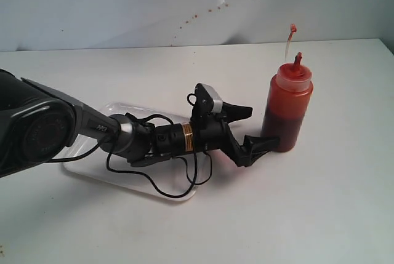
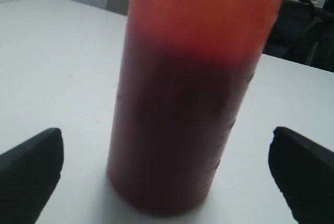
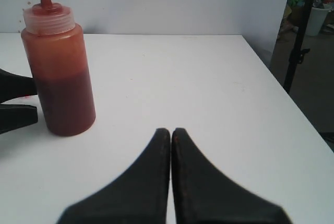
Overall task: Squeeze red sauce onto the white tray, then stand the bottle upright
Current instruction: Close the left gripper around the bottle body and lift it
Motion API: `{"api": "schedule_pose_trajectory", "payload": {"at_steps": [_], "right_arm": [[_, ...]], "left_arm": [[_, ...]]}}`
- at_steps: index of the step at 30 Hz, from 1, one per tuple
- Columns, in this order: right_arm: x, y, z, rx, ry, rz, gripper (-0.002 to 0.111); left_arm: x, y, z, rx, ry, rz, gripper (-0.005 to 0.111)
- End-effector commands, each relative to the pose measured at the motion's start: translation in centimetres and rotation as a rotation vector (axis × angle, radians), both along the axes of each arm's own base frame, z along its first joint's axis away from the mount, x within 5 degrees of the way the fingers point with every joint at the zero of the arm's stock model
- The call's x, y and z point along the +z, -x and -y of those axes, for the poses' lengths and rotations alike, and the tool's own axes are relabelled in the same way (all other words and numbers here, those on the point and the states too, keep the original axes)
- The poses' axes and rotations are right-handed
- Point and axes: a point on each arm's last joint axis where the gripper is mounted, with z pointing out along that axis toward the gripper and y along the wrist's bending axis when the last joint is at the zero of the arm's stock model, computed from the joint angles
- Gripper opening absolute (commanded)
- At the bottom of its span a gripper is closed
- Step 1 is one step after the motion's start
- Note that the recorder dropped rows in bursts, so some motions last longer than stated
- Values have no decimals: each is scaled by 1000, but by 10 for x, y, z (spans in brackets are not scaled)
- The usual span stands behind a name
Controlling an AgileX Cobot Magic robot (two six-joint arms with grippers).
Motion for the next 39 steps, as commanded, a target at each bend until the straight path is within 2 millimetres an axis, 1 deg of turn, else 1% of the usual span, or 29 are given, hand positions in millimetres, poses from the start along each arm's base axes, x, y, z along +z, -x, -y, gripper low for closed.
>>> {"api": "schedule_pose_trajectory", "payload": {"at_steps": [1,3,5,7,9,13,16,18,21,23,26,36,37,39], "right_arm": [[0,0,0,2,11,11,1],[0,0,0,2,11,11,1],[0,0,0,2,11,11,1],[0,0,0,2,11,11,1],[0,0,0,2,11,11,1],[0,0,0,2,11,11,1],[0,0,0,2,11,11,1],[0,0,0,2,11,11,1],[0,0,0,2,11,11,1],[0,0,0,2,11,11,1],[0,0,0,2,11,11,1],[0,0,0,2,11,11,1],[0,0,0,2,11,11,1],[0,0,0,2,11,11,1]], "left_arm": [[6,2,3,-18,47,54,104],[8,0,5,-24,36,69,104],[9,-6,12,-21,-28,91,104],[15,-6,29,-45,-73,127,104],[11,-1,38,-41,-132,116,104],[5,2,42,-28,-192,99,104],[9,-2,47,-14,-179,75,104],[7,-8,53,5,-183,55,104],[0,-7,63,-5,-170,44,104],[-11,-6,70,-14,-179,43,104],[-20,-8,72,-7,-191,37,104],[-16,-12,75,-8,-176,58,103],[-16,-12,75,-8,-176,58,101],[-17,-12,75,-5,-181,57,90]]}}
